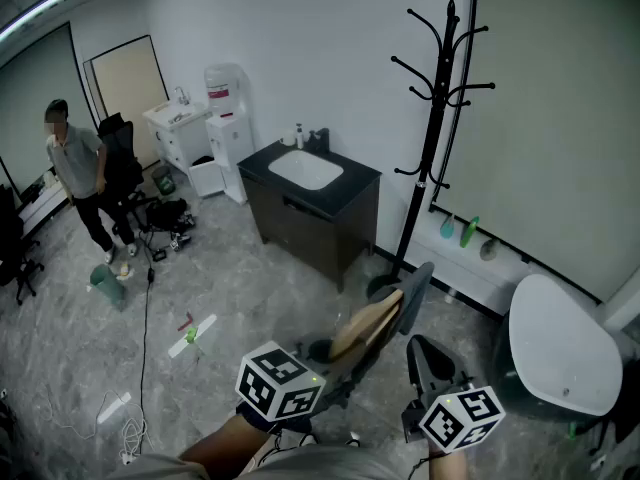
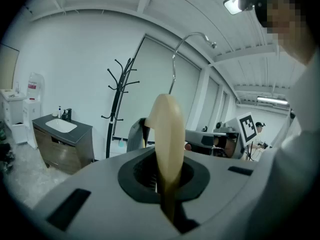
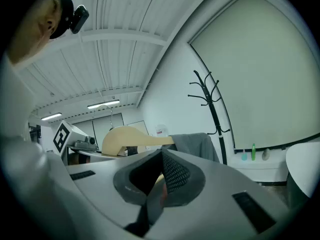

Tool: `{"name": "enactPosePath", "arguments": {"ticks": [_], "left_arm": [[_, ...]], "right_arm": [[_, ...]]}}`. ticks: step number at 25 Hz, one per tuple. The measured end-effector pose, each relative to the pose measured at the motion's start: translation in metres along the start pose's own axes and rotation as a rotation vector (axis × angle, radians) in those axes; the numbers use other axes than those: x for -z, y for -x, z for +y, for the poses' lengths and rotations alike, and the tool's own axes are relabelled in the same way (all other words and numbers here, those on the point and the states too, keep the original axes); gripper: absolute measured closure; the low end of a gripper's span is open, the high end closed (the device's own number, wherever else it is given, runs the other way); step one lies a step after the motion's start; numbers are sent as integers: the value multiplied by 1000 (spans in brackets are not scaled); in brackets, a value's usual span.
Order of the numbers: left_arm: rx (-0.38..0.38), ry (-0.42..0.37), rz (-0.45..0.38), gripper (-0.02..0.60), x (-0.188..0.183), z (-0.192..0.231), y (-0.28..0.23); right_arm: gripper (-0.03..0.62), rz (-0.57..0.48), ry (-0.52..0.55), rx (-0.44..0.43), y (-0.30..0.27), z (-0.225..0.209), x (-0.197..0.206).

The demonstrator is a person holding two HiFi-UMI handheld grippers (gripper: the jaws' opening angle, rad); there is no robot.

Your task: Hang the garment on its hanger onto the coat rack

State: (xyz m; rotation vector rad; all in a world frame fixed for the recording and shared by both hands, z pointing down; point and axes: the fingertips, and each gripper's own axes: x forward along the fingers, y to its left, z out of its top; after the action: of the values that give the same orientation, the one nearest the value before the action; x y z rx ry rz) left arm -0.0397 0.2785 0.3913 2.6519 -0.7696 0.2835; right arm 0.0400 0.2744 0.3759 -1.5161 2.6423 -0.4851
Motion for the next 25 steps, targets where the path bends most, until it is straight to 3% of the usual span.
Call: {"name": "enactPosePath", "arguments": {"ticks": [11,17,25], "left_arm": [[-17,14,-9,578,2,-5,-6],[-17,10,-5,578,1,-9,-12],[-67,6,-20,578,-3,-6,-21]], "right_arm": [[579,5,8,-10,7,-7,-2],[579,-38,-57,-26,14,-18,-7],[579,-33,-23,-51,25,-26,-7]]}}
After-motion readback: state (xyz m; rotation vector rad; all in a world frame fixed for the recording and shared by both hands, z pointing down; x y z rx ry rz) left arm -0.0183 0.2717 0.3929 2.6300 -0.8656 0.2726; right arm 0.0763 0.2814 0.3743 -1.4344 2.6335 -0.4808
